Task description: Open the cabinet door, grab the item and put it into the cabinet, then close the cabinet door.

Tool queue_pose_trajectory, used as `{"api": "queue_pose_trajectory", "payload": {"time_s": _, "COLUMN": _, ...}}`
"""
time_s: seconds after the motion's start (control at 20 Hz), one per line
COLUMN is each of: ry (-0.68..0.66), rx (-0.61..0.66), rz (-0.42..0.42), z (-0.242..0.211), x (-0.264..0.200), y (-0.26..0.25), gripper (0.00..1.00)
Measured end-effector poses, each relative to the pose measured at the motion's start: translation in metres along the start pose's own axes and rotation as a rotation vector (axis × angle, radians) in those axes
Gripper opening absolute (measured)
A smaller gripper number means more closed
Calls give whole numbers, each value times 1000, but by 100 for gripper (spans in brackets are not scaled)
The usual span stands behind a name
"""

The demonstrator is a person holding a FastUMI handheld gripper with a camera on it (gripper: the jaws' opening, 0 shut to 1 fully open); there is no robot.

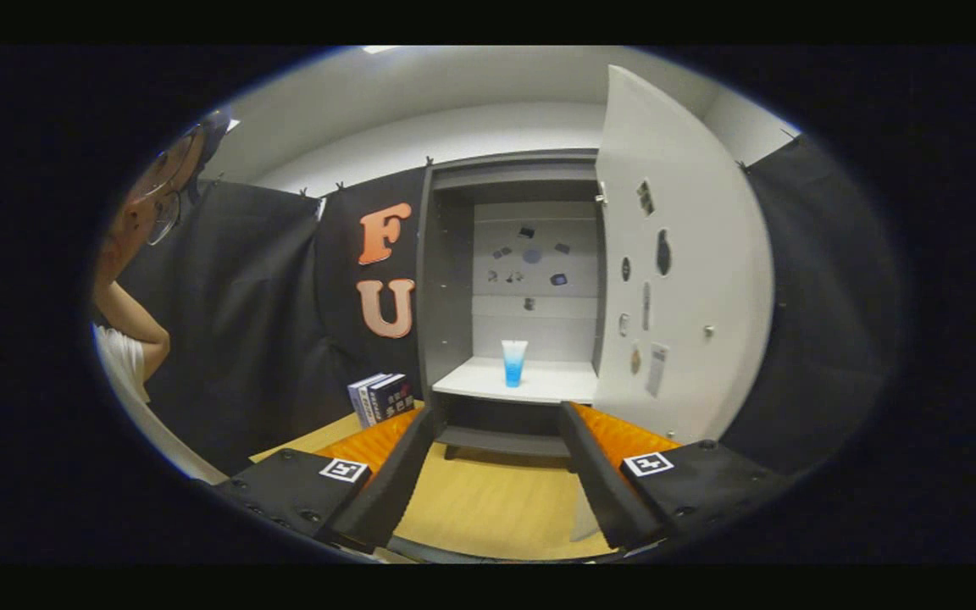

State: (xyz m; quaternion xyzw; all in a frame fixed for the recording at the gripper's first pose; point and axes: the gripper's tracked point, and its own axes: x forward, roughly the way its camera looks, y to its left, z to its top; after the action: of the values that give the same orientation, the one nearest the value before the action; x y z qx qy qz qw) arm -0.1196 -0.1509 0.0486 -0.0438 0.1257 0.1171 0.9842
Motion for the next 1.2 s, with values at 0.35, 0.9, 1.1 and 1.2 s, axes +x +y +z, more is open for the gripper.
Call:
{"api": "queue_pose_trajectory", "payload": {"time_s": 0.35, "ry": -69, "rx": 21, "rz": -184, "z": 21, "x": -71, "y": -74, "gripper": 95}}
{"api": "queue_pose_trajectory", "payload": {"time_s": 0.9, "ry": -96, "rx": 108, "rz": -344, "z": 17, "x": -32, "y": -168, "gripper": 97}}
{"api": "queue_pose_trajectory", "payload": {"time_s": 1.1, "ry": -96, "rx": 66, "rz": -345, "z": 15, "x": -24, "y": -168, "gripper": 96}}
{"api": "queue_pose_trajectory", "payload": {"time_s": 1.2, "ry": -95, "rx": 77, "rz": -339, "z": 15, "x": -23, "y": -169, "gripper": 96}}
